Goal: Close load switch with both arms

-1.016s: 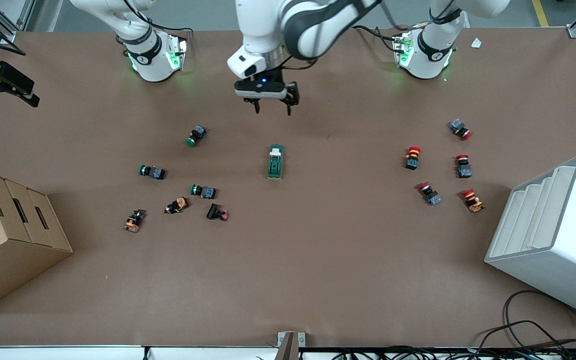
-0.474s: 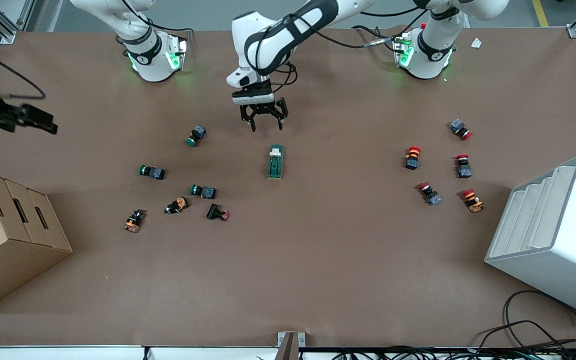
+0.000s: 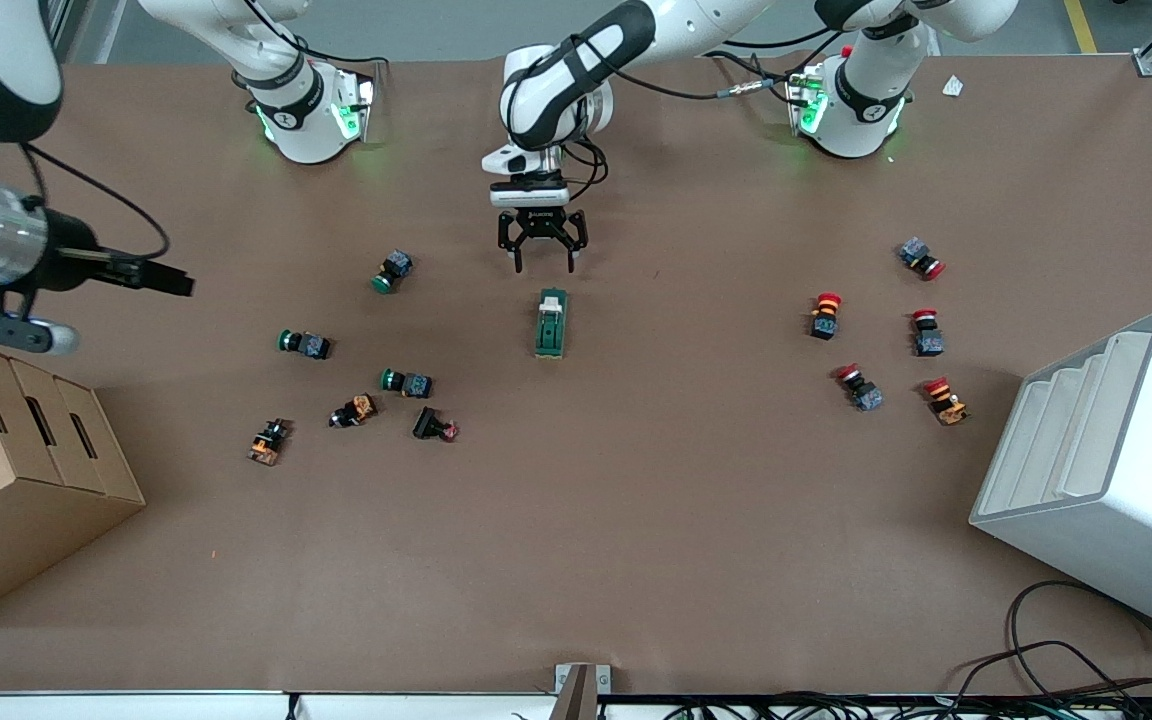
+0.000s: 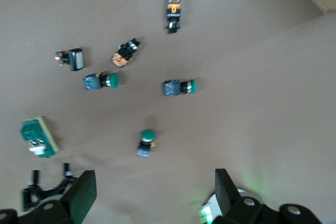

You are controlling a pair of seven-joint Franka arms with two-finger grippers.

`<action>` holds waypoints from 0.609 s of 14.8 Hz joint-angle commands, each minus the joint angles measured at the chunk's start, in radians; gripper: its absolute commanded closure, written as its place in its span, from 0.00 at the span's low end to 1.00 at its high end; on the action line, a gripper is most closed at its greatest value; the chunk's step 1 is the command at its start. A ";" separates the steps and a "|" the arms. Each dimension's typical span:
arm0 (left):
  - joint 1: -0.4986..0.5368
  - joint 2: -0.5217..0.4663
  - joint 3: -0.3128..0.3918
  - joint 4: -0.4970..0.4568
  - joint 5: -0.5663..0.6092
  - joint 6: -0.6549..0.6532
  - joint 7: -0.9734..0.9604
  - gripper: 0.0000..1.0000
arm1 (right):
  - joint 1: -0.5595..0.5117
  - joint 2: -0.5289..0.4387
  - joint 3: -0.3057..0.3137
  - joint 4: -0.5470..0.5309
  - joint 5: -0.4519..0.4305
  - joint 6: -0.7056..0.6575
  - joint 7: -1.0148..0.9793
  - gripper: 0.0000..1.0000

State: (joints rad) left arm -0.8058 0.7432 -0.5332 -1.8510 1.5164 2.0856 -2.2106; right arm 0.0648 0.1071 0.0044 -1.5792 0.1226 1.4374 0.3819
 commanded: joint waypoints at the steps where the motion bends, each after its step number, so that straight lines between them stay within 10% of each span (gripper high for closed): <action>1: -0.012 0.010 0.005 -0.014 0.073 -0.002 -0.119 0.00 | 0.074 -0.036 0.000 -0.076 0.032 0.060 0.176 0.00; 9: -0.036 0.105 0.021 -0.013 0.269 -0.151 -0.282 0.00 | 0.387 -0.032 0.000 -0.272 0.055 0.452 0.682 0.00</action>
State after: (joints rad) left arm -0.8284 0.8370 -0.5186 -1.8726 1.7477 1.9678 -2.4675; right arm 0.4004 0.1067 0.0149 -1.7562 0.1643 1.7836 0.9717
